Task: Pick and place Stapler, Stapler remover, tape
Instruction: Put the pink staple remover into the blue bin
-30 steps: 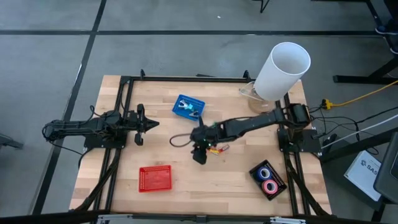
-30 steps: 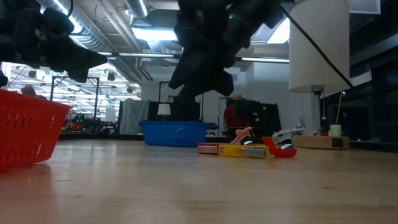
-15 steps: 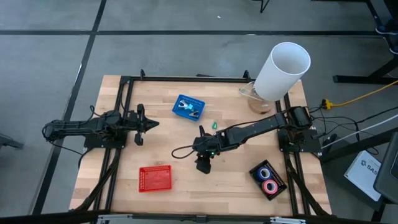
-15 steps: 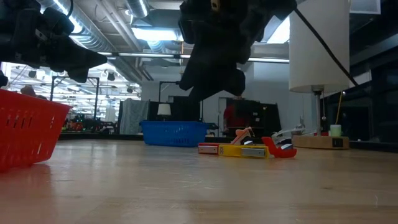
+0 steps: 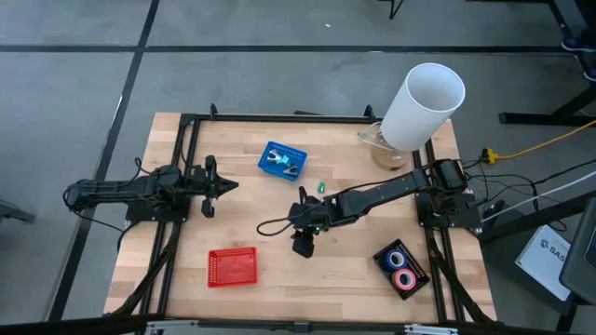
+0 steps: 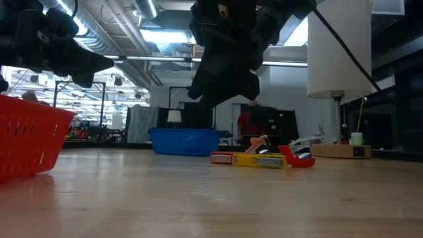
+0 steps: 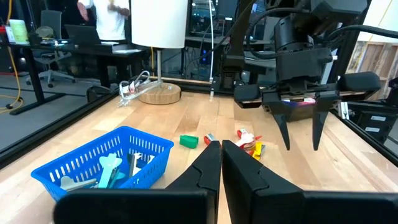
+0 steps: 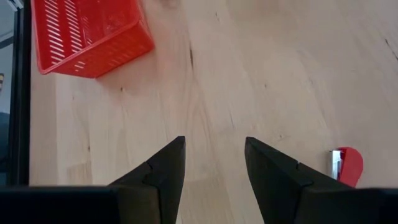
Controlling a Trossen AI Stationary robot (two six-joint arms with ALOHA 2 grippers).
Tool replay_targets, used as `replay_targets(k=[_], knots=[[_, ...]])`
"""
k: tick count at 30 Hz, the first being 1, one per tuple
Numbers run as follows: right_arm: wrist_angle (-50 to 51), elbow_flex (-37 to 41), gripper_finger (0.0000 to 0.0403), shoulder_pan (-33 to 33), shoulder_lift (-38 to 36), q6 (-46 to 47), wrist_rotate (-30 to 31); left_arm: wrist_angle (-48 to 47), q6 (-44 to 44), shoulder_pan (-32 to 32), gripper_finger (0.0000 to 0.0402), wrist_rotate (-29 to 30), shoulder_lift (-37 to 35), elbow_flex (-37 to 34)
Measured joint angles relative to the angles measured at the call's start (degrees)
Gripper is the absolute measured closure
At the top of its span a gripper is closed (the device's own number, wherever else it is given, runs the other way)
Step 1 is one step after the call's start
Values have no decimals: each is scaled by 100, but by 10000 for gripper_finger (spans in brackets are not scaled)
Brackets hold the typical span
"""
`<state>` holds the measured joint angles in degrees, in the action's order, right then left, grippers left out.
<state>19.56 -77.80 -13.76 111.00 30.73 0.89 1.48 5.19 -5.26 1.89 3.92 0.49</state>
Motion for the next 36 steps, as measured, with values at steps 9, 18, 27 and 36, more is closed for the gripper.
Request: replay_targets(k=[9,18,27,36], knots=[[0,0,234,-9,2,57,2,-1,2,1,391,0,-1,-1],[0,0,234,-95,2,54,19,0,0,0,389,0,0,-2],[430,2,234,-447,4,10,1088,0,0,0,392,0,-2,-2],[2362,7,234,-610,-4,1053,1372,0,0,0,393,0,-2,-2]])
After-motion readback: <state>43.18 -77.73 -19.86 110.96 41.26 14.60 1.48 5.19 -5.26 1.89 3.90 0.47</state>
